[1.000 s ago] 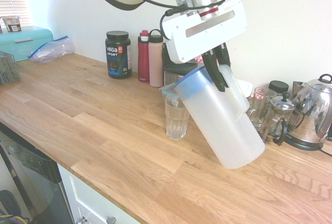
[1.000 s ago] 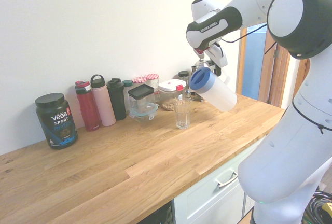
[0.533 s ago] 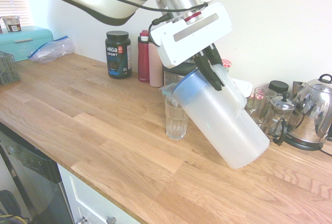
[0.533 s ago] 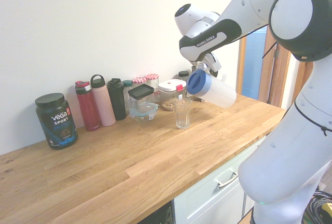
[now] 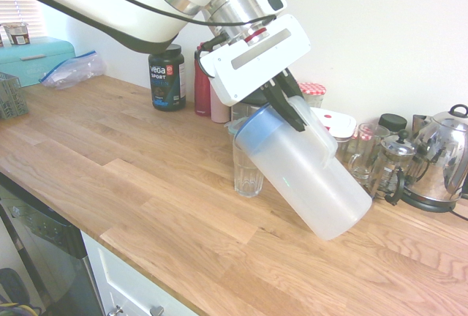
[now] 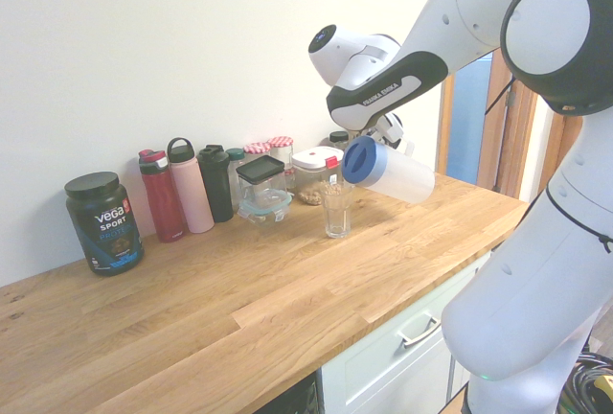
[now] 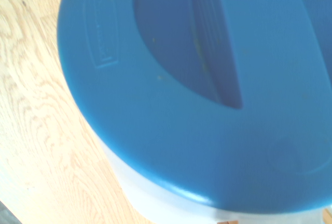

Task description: Pour me some water

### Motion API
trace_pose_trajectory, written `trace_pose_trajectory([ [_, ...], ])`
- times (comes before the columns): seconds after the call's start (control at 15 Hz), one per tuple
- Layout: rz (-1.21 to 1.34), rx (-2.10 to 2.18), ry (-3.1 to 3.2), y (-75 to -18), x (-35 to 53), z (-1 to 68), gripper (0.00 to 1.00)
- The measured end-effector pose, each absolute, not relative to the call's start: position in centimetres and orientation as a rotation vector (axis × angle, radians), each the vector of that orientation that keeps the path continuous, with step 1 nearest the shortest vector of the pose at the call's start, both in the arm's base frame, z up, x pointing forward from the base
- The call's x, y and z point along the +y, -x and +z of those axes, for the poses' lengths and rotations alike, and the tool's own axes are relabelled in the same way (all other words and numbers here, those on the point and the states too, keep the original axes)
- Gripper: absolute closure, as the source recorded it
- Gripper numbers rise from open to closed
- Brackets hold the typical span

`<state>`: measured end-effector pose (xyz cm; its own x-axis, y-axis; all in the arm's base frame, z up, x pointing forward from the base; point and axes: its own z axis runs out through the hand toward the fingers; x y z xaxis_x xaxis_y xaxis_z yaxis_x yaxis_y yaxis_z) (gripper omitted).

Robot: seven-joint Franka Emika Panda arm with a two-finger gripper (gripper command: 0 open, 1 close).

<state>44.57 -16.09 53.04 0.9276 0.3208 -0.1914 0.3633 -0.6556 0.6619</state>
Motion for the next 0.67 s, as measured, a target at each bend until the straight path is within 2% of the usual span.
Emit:
trace_pose_trajectory([
  [0.67,-0.031,0.412,-2.318,-46.1,-16.2,53.4,1.0],
])
